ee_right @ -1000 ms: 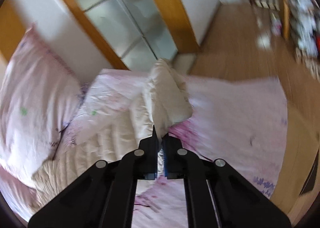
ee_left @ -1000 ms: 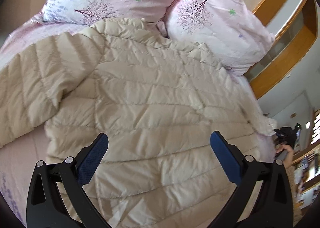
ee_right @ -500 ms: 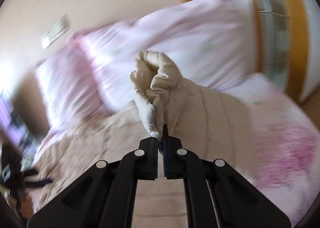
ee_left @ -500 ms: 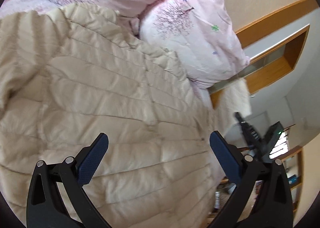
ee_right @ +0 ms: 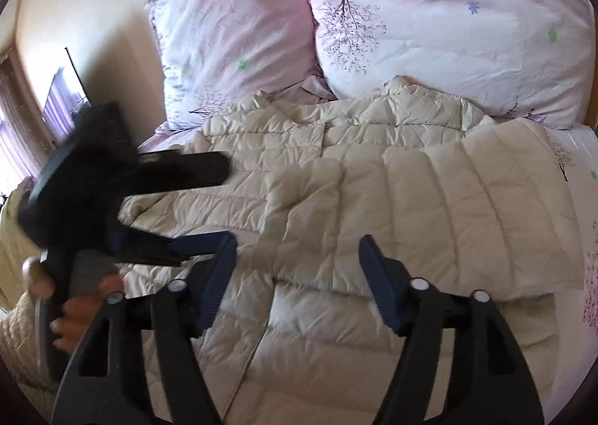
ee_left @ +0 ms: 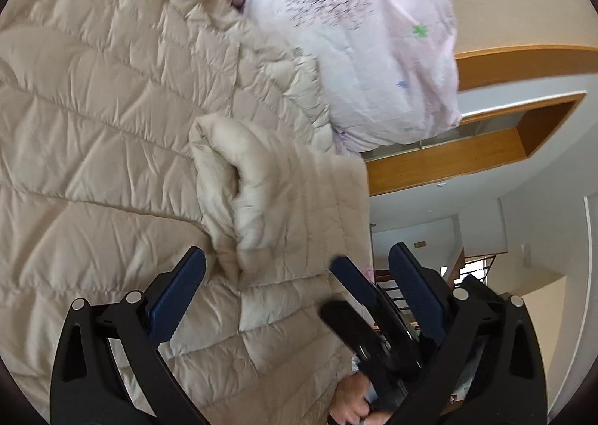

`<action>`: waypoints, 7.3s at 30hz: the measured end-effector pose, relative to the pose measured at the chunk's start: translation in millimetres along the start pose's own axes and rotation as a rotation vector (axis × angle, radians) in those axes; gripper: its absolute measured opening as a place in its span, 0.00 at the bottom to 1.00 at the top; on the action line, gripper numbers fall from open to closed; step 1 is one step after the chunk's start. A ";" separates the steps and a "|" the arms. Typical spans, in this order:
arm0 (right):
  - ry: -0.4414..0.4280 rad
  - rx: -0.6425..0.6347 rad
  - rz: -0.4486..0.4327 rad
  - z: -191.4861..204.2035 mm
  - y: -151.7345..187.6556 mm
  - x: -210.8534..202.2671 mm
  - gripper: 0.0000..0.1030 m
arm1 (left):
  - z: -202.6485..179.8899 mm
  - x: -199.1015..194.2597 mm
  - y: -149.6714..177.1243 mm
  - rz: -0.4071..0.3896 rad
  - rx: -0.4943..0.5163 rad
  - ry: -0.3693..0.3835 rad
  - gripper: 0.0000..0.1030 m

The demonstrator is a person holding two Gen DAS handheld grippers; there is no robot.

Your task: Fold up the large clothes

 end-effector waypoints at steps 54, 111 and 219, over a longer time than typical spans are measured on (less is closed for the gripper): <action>0.304 0.467 0.070 -110.9 21.3 -8.6 0.42 | 71.0 -66.4 -52.8 -0.197 0.081 -0.455 0.19; -0.163 0.201 0.224 51.8 -17.9 56.9 0.66 | 245.5 -386.7 53.4 -0.958 -0.631 -0.272 0.01; -0.033 0.491 -0.154 -76.4 -44.6 6.5 0.06 | 56.8 -154.0 67.0 -0.316 0.385 -0.675 0.81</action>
Point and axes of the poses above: each gripper's, at about its wrist camera, not at the fingertips, and x roughly the way its jaws point, z to its left, y to its underside, the point moved 5 cm from there along x, roughly the way its jaws point, and after that the axes turned 3 degrees about -x, right-handed, at the moved point
